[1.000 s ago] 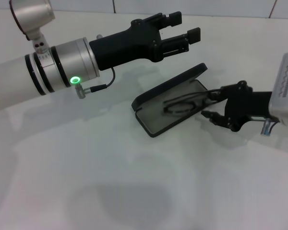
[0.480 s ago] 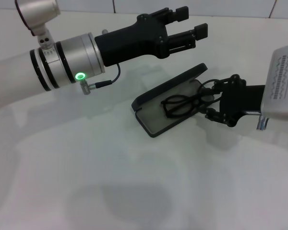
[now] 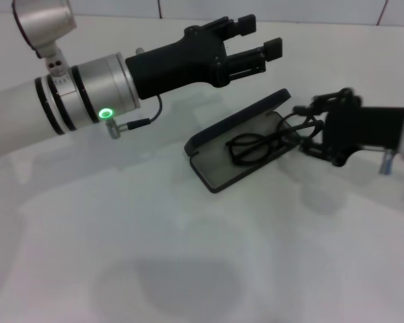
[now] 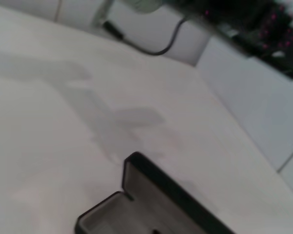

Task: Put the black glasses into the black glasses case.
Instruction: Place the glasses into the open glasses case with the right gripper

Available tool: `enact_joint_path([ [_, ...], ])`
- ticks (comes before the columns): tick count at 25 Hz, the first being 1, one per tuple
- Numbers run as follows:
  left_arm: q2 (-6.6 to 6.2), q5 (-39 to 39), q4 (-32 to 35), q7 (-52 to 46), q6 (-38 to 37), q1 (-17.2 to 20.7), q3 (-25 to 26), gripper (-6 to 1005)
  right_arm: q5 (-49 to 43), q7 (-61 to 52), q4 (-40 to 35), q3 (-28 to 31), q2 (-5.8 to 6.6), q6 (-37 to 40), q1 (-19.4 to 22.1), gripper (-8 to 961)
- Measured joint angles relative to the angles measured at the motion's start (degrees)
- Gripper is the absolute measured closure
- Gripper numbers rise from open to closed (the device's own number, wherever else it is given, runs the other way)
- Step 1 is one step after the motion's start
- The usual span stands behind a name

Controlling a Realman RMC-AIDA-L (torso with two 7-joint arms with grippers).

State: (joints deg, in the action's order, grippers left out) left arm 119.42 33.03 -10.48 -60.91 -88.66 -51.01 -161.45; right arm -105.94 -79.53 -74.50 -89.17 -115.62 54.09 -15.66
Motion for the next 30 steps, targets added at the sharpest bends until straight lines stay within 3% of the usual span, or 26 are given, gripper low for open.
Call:
enact_joint_path([
  [4,-0.04,0.01,-0.16,0.01,-0.03,0.34,0.00,211,-0.54,-3.98,-1.78,5.02,-0.05,1.67,0.97,532],
  [7,-0.06,-0.17,-0.16,-0.02,-0.03,0.02,0.00,211,-7.65,-14.21,-2.78,9.88,0.08,1.45,-0.49,532],
  [14,-0.07,-0.28,-0.14,-0.59,0.09,-1.17,-0.35,211,-32.78,-38.80,-2.43,17.15,0.21,7.28,-9.69,533],
  [21,0.07,0.11,0.43,-0.80,0.20,-2.80,-1.38,211,-40.19,-41.58,3.53,17.03,-0.18,12.75,-17.65,534],
  [30,0.11,0.19,0.46,-0.92,0.19,-2.39,-1.32,211,-41.13,-41.74,8.23,11.09,-0.22,10.38,-22.29,536],
])
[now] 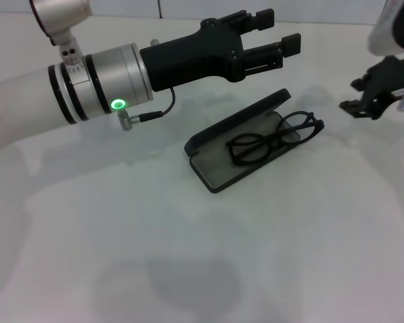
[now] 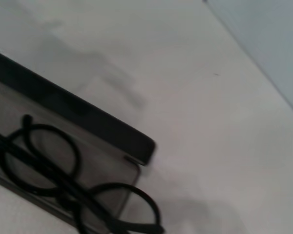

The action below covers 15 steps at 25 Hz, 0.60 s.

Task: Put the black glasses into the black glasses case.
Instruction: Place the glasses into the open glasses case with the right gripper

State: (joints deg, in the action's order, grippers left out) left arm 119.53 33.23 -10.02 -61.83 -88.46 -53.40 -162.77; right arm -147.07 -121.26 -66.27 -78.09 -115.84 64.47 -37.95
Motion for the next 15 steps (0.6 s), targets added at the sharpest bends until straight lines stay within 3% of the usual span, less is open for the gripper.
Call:
enact_joint_path([
  [5,0.00,-0.09,0.00,0.08,-0.05,0.40,0.00,211,0.44,-0.02,3.49,-1.74,-0.18,0.66,-3.09,536],
  [15,-0.07,0.01,-0.43,0.71,-0.12,1.54,0.00,211,2.94,-0.03,4.51,-7.99,-0.35,-2.92,-4.28,536],
])
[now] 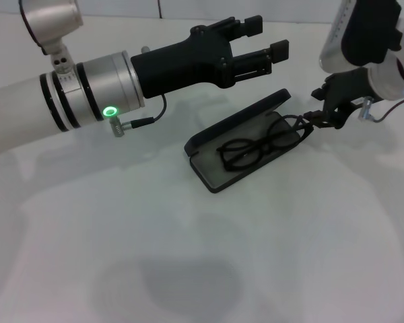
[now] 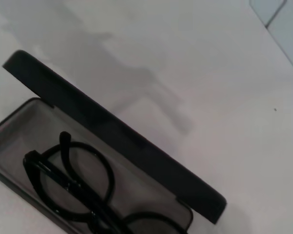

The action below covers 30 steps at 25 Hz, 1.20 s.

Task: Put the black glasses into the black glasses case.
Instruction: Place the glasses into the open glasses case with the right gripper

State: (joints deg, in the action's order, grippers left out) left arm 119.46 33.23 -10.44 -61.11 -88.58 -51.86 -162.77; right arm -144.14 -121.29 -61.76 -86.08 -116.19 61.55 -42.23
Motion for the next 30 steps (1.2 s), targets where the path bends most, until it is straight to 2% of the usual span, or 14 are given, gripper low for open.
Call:
enact_joint_path([
  [9,-0.17,0.00,-0.09,0.03,-0.11,0.41,0.00,211,-0.67,-1.11,-0.44,0.37,0.09,-1.53,0.02,536],
  [15,-0.20,-0.01,-0.10,0.03,-0.11,0.08,0.00,211,-3.09,-3.07,3.07,-0.24,0.04,-2.88,-1.11,536],
  [24,-0.07,-0.01,0.01,0.12,-0.09,-0.06,0.00,210,0.06,-2.67,5.40,-4.26,0.00,-4.30,-2.25,536],
  [30,-0.04,-0.01,0.08,0.12,-0.09,-0.08,0.00,210,2.70,-1.88,5.44,-4.78,0.06,-4.68,-2.25,536],
])
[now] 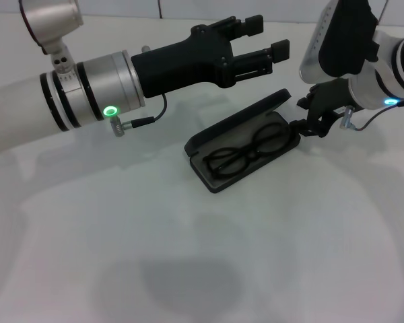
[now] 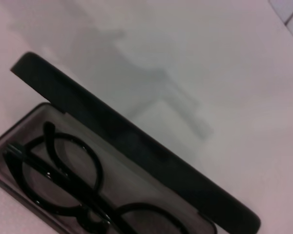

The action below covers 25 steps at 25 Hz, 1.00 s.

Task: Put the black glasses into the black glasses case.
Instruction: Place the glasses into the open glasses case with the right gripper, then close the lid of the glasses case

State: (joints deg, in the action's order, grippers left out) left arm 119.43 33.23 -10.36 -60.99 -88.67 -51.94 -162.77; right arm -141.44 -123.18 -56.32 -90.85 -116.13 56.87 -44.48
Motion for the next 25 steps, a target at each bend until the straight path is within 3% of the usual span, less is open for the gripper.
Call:
enact_joint_path([
  [8,0.02,0.04,-0.01,-0.01,0.00,0.21,0.00,210,3.63,2.77,-1.61,0.52,0.14,-0.67,2.65,535],
  [13,0.02,0.07,-0.14,-0.01,-0.01,0.84,0.18,210,5.27,6.14,-11.12,2.91,0.44,-0.68,11.95,535],
  [18,0.01,0.08,-0.21,0.00,0.37,1.28,0.05,210,15.70,15.10,-18.64,5.36,0.56,0.22,22.16,535],
  [22,0.02,-0.17,-0.43,-0.22,3.52,2.31,0.02,210,30.07,28.91,-18.73,9.05,0.63,4.94,28.47,535],
  [25,0.02,-1.05,-0.31,-0.67,6.89,2.13,-0.01,210,35.50,35.14,-16.29,11.84,0.71,10.93,29.63,535],
])
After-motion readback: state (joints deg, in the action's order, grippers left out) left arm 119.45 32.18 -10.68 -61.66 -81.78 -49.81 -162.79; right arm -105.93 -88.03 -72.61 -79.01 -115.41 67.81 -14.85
